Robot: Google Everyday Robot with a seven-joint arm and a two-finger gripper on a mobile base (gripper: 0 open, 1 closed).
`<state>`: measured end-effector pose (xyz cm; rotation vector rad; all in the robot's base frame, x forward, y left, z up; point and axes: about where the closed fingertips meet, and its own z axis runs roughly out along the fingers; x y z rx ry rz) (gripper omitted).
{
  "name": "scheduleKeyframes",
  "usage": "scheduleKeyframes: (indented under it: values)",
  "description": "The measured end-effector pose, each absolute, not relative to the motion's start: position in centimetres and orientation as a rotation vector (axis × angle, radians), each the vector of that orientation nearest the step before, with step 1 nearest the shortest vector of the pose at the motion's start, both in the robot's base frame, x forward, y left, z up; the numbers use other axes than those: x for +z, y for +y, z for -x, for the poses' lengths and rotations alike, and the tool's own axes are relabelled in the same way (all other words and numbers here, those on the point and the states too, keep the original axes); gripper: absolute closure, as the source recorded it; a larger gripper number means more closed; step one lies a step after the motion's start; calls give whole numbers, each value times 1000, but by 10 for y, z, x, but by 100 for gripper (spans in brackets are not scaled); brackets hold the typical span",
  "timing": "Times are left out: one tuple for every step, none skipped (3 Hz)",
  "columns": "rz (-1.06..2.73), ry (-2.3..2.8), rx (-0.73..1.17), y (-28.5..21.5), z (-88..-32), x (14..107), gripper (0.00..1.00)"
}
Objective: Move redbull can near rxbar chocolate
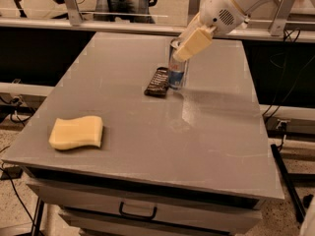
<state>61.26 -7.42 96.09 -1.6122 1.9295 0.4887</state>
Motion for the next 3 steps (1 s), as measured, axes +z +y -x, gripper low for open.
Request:
scheduleKeyframes:
  values:
    - [1589,1972,511,-74,-618,951,84]
    - [1590,1980,516,-73,-620,947,59]
    - [1592,1979,519,-71,-621,946,37]
